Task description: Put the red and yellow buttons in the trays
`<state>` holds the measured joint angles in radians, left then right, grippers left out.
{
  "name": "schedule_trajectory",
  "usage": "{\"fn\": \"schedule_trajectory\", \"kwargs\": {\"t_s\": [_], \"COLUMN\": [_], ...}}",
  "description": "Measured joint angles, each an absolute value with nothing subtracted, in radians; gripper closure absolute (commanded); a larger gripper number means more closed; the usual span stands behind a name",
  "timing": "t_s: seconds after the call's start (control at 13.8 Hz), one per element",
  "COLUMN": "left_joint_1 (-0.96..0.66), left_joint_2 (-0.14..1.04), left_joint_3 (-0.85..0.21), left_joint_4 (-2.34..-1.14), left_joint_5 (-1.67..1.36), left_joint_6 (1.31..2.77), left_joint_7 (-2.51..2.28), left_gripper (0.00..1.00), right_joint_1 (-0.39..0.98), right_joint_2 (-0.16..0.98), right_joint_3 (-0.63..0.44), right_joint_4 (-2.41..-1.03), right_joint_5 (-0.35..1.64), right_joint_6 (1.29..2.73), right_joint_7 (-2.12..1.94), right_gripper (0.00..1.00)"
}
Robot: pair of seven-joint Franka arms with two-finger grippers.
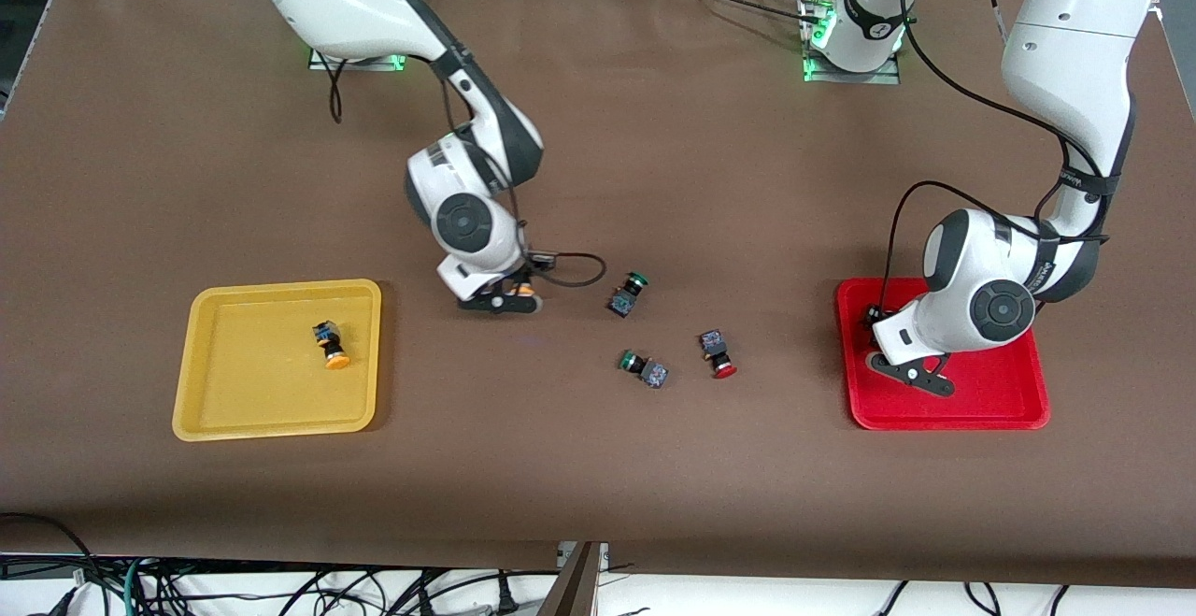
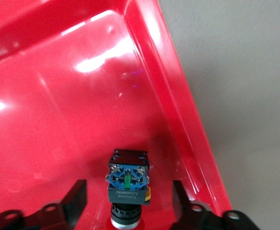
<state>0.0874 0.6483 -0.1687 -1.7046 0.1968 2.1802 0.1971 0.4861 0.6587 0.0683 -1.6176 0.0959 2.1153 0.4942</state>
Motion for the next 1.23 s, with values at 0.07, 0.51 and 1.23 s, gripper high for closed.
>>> {"fn": "schedule_trajectory", "kwargs": {"t_s": [0.07, 0.51, 1.23], "left_joint_1": [0.087, 0.058, -0.234], "left_joint_2": [0.637, 0.541, 0.786], "left_joint_3": [-0.173, -0.27, -0.244], "left_joint_4": [-1.699, -1.648, -1.467], "left_joint_5": [0.197, 0.196, 0.25], "left_joint_6": [2.177, 2.14, 2.273], "left_joint_7": [0.196, -0.051, -0.755], "left_gripper": [0.0, 0.0, 0.0], "right_joint_1": [0.457, 0.298, 0.228], "right_joint_2": [0.639, 0.613, 0.664], "right_joint_3": [0.043, -0.09, -0.095], "right_joint_4": [-1.606, -1.617, -1.639], "right_joint_5": [0.096, 0.095, 0.095], "right_joint_6": [2.062, 1.981, 2.045], "right_joint_7": [0.402, -0.098, -0.214], "right_gripper": [1.0, 0.94, 0.42]}}
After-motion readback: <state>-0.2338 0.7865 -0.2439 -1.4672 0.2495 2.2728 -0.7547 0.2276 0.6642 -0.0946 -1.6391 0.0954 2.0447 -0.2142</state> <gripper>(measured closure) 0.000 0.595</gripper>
